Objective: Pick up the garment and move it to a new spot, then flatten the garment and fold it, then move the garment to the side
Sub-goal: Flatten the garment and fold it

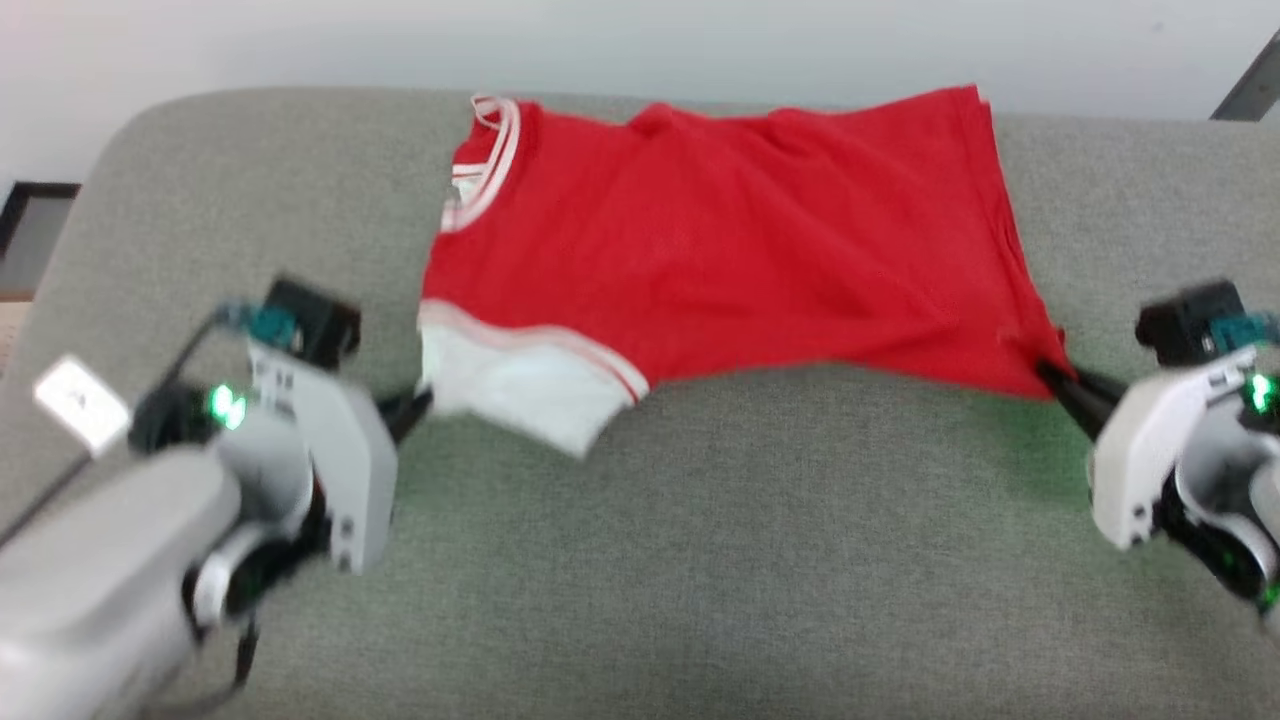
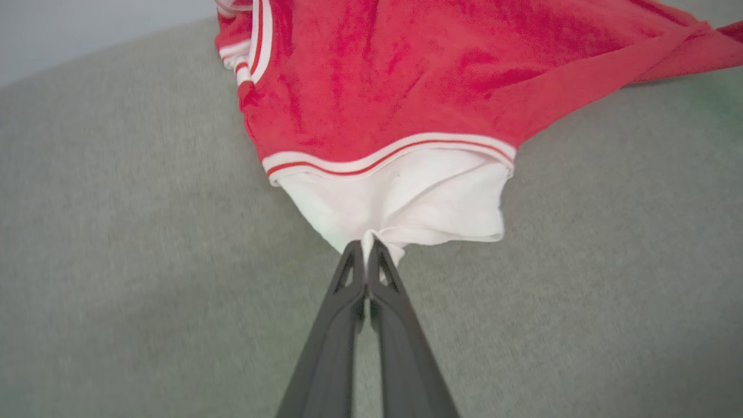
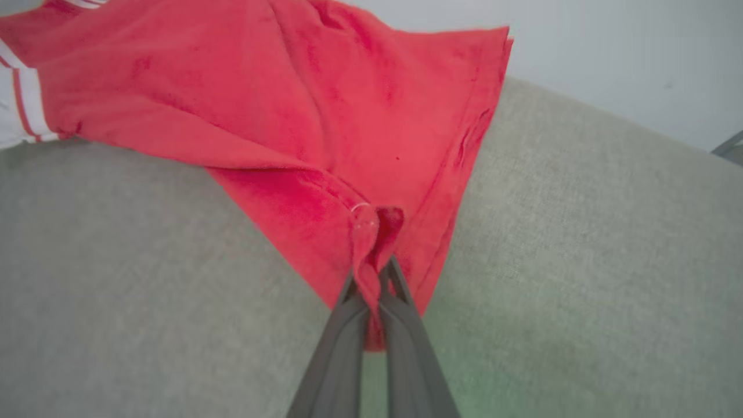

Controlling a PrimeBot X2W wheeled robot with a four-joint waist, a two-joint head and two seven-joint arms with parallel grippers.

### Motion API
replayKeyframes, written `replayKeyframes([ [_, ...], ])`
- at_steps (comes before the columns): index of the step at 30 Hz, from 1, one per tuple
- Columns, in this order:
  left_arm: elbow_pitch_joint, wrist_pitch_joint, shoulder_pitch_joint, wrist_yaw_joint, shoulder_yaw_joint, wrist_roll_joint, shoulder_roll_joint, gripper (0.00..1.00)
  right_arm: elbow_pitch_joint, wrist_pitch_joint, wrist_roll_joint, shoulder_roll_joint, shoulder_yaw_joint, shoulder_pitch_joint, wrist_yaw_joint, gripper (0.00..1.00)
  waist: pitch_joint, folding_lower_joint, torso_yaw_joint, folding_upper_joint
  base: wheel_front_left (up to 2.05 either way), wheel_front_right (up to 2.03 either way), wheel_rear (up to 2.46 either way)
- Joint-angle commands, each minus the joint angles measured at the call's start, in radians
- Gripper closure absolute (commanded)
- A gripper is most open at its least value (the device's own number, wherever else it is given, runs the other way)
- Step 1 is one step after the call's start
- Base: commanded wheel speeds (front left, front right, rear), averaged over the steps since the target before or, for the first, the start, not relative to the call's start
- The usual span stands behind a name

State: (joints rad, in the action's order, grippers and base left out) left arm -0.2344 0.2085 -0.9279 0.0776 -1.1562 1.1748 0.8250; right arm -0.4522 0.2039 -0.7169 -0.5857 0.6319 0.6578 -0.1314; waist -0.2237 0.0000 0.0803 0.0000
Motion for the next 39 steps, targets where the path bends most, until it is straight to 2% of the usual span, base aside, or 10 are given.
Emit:
replayKeyframes([
  [1, 0.048, 0.008, 0.046, 0.034, -0.006, 0.011, 0.031, 1.0, 0.034, 0.025, -0.012, -0.013, -0.019, -0.051, 0.002, 1.0, 0.011, 0.0, 0.003, 0.0, 0.0, 0.0, 0.0],
  [5, 0.221, 0.04, 0.158, 0.136, -0.025, 0.067, 0.125, 1.0, 0.164, 0.118, -0.031, -0.053, -0.074, -0.183, 0.002, 1.0, 0.018, 0.0, 0.004, 0.0, 0.0, 0.0, 0.0],
  [11, 0.425, 0.073, 0.283, 0.248, -0.048, 0.145, 0.228, 1.0, 0.326, 0.262, -0.047, -0.092, -0.159, -0.364, 0.002, 1.0, 0.023, 0.0, 0.009, 0.0, 0.0, 0.0, 0.0],
  [16, 0.55, 0.092, 0.358, 0.325, -0.064, 0.19, 0.292, 1.0, 0.457, 0.393, -0.077, -0.113, -0.217, -0.502, 0.002, 1.0, 0.021, 0.0, 0.013, 0.0, 0.0, 0.0, 0.0],
  [22, 0.647, 0.114, 0.409, 0.396, -0.075, 0.23, 0.339, 1.0, 0.596, 0.52, -0.115, -0.131, -0.279, -0.632, 0.002, 1.0, 0.016, 0.0, 0.014, 0.0, 0.0, 0.0, 0.0],
  [25, 0.683, 0.118, 0.423, 0.421, -0.076, 0.239, 0.36, 1.0, 0.643, 0.565, -0.12, -0.138, -0.307, -0.679, 0.002, 1.0, 0.014, 0.0, 0.012, 0.0, 0.0, 0.0, 0.0],
  [31, 0.737, 0.107, 0.386, 0.447, -0.05, 0.212, 0.398, 1.0, 0.696, 0.571, -0.094, -0.099, -0.387, -0.71, 0.002, 1.0, 0.017, 0.0, 0.005, 0.0, 0.0, 0.0, 0.0],
  [34, 0.744, 0.113, 0.345, 0.446, -0.028, 0.182, 0.414, 1.0, 0.708, 0.565, -0.069, -0.078, -0.414, -0.688, 0.002, 1.0, 0.018, 0.0, 0.0, 0.0, 0.0, 0.0, 0.0],
  [39, 0.732, 0.14, 0.253, 0.416, 0.012, 0.114, 0.439, 1.0, 0.701, 0.541, -0.024, -0.045, -0.433, -0.619, 0.002, 1.0, 0.015, 0.0, -0.014, 0.0, 0.0, 0.0, 0.0],
])
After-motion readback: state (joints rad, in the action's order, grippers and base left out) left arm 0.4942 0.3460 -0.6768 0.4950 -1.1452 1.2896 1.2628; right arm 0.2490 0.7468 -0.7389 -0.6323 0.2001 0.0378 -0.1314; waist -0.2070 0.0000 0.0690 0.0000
